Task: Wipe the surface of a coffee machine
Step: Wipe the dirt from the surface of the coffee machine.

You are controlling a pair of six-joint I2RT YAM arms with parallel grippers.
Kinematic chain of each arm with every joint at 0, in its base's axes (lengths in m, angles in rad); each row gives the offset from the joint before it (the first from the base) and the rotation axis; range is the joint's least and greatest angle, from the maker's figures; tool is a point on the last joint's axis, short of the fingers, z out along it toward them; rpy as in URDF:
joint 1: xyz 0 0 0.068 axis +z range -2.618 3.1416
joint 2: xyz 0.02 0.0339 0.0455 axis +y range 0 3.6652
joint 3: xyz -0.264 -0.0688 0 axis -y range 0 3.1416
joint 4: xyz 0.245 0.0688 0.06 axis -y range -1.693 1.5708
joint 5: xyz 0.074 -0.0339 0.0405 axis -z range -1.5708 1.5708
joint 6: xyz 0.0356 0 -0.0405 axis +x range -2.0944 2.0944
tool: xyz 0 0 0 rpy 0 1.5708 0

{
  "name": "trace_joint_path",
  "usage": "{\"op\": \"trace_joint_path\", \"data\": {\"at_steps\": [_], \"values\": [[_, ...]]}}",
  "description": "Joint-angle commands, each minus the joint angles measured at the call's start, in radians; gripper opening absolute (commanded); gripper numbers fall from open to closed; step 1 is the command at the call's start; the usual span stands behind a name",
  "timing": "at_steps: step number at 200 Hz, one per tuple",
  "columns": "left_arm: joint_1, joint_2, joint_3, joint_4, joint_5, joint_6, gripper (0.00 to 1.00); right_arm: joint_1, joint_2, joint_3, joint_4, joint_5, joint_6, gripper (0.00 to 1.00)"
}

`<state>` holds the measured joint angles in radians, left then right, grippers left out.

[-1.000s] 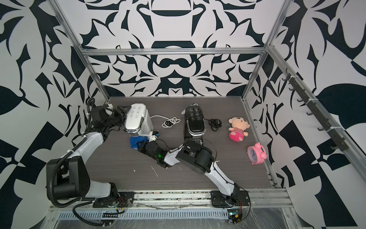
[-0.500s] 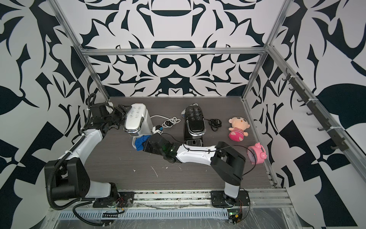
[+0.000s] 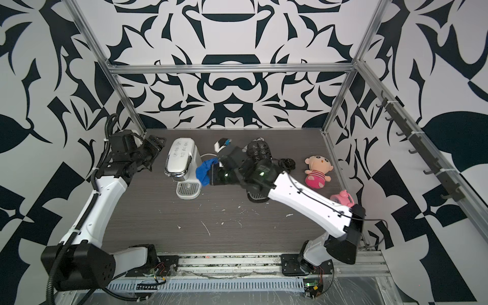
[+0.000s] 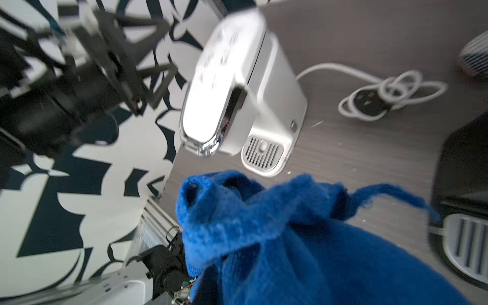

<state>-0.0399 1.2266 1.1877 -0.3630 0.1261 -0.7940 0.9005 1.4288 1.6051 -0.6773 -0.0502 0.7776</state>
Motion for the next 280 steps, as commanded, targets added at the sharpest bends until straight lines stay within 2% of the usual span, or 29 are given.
{"op": "trace_joint_path", "data": {"at_steps": [1,33,56,89,128,155,169,208,239,247,251,257,263,266,275,280], "values": [[-0.113,0.015,0.074,-0.104,-0.123,0.118,0.75,-0.151,-0.053,0.036,-0.218,-0.127,-0.03,0.0],[-0.231,0.106,0.158,-0.126,-0.115,0.135,0.73,-0.39,-0.045,0.014,-0.273,-0.265,-0.062,0.0],[-0.329,0.187,0.245,-0.128,-0.084,0.157,0.72,-0.497,0.014,0.016,-0.254,-0.381,-0.095,0.0],[-0.441,0.308,0.373,-0.168,-0.021,0.171,0.72,-0.527,0.119,0.072,-0.267,-0.451,-0.159,0.0],[-0.493,0.369,0.493,-0.181,0.06,0.148,0.72,-0.555,0.225,0.092,-0.231,-0.462,-0.171,0.0],[-0.516,0.378,0.501,-0.188,0.092,0.148,0.72,-0.557,0.273,0.132,-0.224,-0.491,-0.168,0.01],[-0.527,0.369,0.474,-0.18,0.092,0.145,0.72,-0.554,0.246,0.113,-0.237,-0.466,-0.17,0.05],[-0.528,0.338,0.411,-0.151,0.08,0.137,0.72,-0.558,0.071,0.011,-0.217,-0.333,-0.143,0.06],[-0.528,0.347,0.418,-0.145,0.079,0.143,0.72,-0.568,0.04,-0.007,-0.248,-0.333,-0.148,0.2],[-0.528,0.352,0.42,-0.148,0.08,0.145,0.72,-0.568,0.037,-0.004,-0.259,-0.329,-0.152,0.21],[-0.528,0.354,0.421,-0.152,0.078,0.145,0.72,-0.569,0.035,-0.001,-0.263,-0.319,-0.152,0.27],[-0.528,0.356,0.424,-0.16,0.077,0.145,0.72,-0.569,0.026,0.0,-0.267,-0.306,-0.152,0.29],[-0.528,0.359,0.426,-0.165,0.078,0.148,0.72,-0.568,0.016,0.002,-0.268,-0.287,-0.152,0.36],[-0.528,0.358,0.426,-0.167,0.078,0.149,0.72,-0.568,0.011,0.003,-0.268,-0.281,-0.151,0.43],[-0.528,0.357,0.424,-0.171,0.079,0.152,0.72,-0.569,0.003,0.01,-0.268,-0.275,-0.152,0.55],[-0.528,0.354,0.423,-0.171,0.078,0.154,0.72,-0.568,0.002,0.016,-0.269,-0.276,-0.152,0.57]]}}
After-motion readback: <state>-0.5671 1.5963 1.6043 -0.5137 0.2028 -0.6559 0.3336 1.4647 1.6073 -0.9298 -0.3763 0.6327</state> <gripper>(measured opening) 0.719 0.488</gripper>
